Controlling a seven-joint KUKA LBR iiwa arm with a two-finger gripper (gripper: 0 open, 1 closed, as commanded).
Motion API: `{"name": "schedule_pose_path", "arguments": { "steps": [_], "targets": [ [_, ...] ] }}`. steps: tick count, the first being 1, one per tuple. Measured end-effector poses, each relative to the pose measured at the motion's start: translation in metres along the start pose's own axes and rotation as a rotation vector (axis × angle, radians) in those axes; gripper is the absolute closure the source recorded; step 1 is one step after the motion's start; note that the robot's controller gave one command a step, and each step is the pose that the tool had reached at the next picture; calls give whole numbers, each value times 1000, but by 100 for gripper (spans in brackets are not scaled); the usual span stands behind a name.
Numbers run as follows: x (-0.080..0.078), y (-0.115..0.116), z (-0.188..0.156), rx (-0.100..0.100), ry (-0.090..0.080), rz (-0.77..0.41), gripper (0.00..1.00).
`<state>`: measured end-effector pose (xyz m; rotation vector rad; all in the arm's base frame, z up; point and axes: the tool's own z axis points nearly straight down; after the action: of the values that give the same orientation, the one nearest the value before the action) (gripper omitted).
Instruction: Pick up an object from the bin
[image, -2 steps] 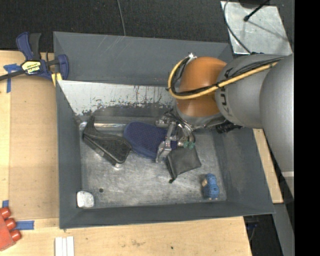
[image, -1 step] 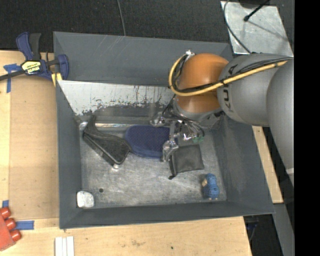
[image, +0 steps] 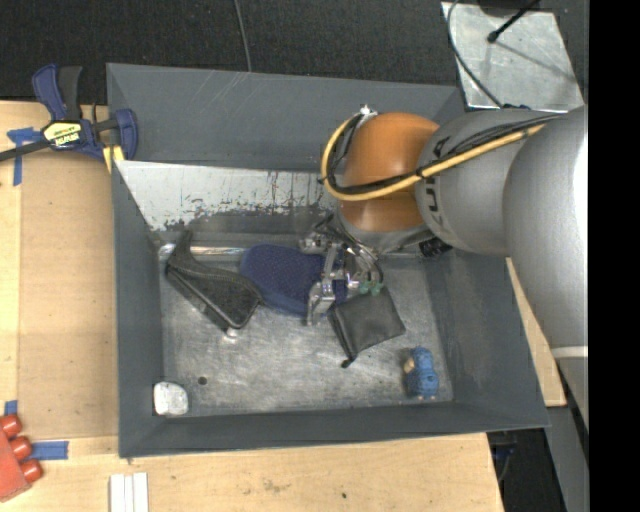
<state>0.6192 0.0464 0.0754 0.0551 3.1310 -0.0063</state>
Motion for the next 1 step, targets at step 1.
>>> {"name": "schedule_pose_path", "arguments": {
  "steps": [1],
  "targets": [
    [-2, -1, -2, -3, 4, 1, 0]
  ]
}}
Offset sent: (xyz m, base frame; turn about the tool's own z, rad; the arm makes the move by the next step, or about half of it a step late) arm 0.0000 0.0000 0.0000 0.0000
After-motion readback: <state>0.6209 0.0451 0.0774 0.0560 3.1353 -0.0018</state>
